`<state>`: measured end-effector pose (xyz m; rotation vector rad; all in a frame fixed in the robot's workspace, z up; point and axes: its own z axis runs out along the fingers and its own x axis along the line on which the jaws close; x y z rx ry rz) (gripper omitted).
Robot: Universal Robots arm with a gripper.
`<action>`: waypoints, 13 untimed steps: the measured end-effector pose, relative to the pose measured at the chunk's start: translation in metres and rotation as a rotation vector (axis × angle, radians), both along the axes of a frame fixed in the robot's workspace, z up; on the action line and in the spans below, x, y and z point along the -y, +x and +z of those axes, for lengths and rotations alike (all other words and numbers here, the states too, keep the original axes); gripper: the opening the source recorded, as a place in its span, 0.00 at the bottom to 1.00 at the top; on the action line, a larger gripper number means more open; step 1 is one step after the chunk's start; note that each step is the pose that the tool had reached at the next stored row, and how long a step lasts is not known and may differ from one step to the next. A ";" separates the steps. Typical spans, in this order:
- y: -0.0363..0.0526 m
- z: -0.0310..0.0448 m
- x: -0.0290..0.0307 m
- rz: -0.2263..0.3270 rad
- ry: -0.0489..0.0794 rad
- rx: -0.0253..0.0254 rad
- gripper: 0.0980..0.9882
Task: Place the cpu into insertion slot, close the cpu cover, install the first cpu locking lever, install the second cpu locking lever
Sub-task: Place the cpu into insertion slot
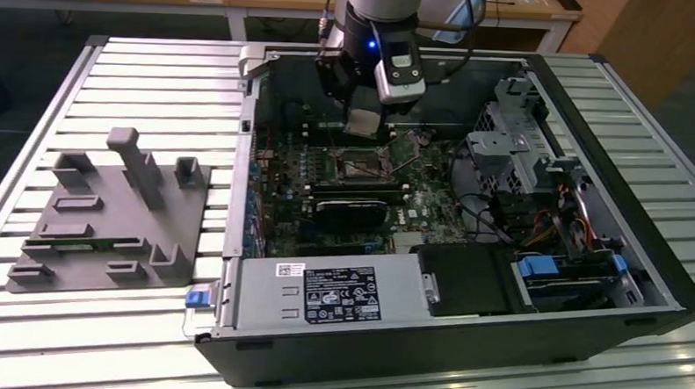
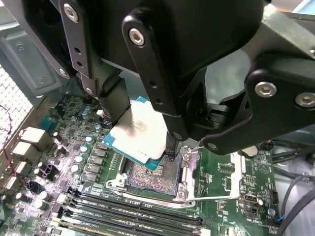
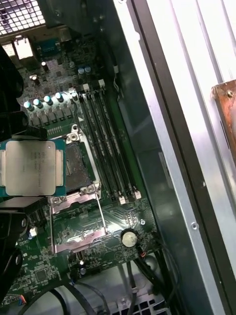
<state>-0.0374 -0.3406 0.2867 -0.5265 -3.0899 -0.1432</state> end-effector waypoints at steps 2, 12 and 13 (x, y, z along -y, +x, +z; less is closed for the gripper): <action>0.0000 -0.0002 0.0000 -0.018 0.000 0.0000 0.50; 0.0000 -0.0008 0.0000 -0.102 0.000 0.0000 0.50; 0.0000 -0.0009 0.0000 -0.110 0.000 0.0000 0.50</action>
